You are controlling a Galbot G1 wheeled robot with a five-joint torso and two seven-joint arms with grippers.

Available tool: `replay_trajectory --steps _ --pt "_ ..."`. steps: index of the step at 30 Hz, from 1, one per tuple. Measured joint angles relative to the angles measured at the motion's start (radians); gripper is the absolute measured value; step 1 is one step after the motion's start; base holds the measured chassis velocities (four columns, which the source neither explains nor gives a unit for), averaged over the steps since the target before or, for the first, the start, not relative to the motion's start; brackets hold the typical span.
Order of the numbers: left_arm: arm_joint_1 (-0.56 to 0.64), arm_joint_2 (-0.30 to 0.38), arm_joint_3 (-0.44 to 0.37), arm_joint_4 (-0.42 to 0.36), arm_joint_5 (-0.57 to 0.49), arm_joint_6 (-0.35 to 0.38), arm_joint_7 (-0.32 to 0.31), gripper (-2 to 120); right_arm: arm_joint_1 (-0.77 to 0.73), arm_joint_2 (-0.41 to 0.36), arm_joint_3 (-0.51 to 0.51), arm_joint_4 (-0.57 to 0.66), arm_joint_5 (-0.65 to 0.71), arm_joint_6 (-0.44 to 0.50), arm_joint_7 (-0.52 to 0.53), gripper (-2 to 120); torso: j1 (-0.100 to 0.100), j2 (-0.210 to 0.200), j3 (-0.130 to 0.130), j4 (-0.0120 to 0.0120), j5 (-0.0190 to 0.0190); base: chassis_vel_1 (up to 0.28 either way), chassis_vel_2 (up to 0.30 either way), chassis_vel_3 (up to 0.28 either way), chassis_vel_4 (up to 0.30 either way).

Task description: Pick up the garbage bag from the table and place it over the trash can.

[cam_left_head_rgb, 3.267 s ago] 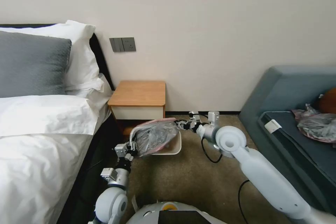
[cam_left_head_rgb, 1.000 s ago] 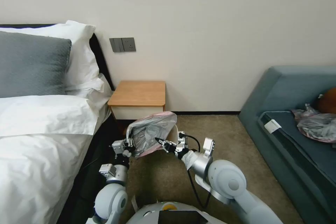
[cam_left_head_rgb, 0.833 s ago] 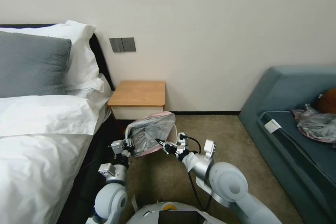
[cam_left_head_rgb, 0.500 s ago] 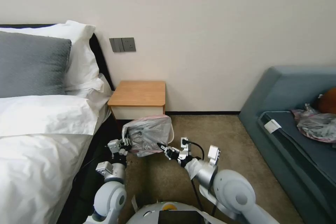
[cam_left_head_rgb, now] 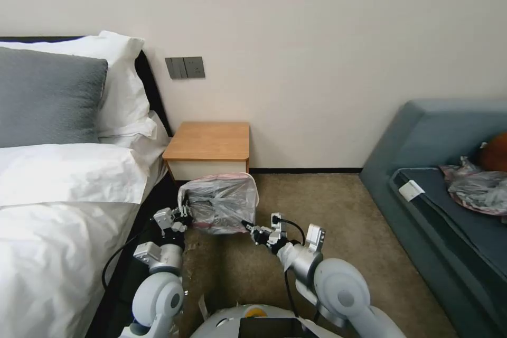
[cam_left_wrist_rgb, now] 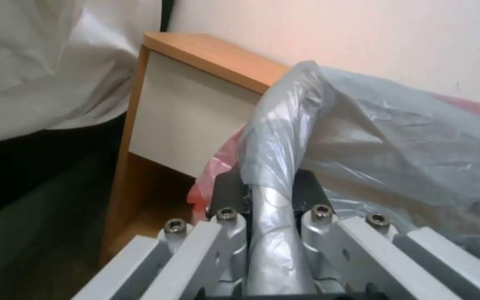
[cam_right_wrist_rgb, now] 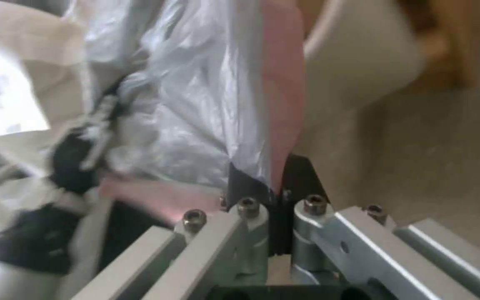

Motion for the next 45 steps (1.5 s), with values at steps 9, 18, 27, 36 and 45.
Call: replay_trajectory --steps 9,18,27,36,45 --pt "-0.004 0.000 -0.005 -0.015 -0.055 0.003 0.024 5 0.012 -0.012 0.000 -0.062 -0.195 0.042 -0.078 0 0.000 0.000 0.000 -0.0001 0.0000 0.000 0.000 0.000 0.000" --pt "0.006 0.000 -0.016 -0.009 -0.057 0.003 0.064 5 0.023 -0.024 0.045 -0.060 -0.275 0.068 -0.135 0 0.000 0.000 0.000 0.0000 -0.0001 0.000 0.000 0.000 0.000" --pt "0.013 -0.002 -0.017 0.002 -0.025 -0.008 0.086 5 0.019 -0.044 0.075 -0.038 -0.314 0.072 -0.154 0 0.000 0.000 0.000 0.0000 0.0001 0.000 0.000 0.000 0.000" --pt "0.004 -0.005 -0.032 0.003 -0.023 -0.010 0.058 5 -0.046 -0.079 0.077 0.002 -0.451 0.076 -0.259 27 0.000 0.000 0.000 -0.0002 0.0000 0.000 0.000 0.000 0.000" --pt "0.008 -0.020 -0.059 0.002 -0.024 -0.009 0.031 5 -0.091 -0.118 0.106 0.030 -0.485 0.111 -0.371 55 0.000 0.000 0.000 0.0001 0.0000 0.000 0.000 0.000 0.000"
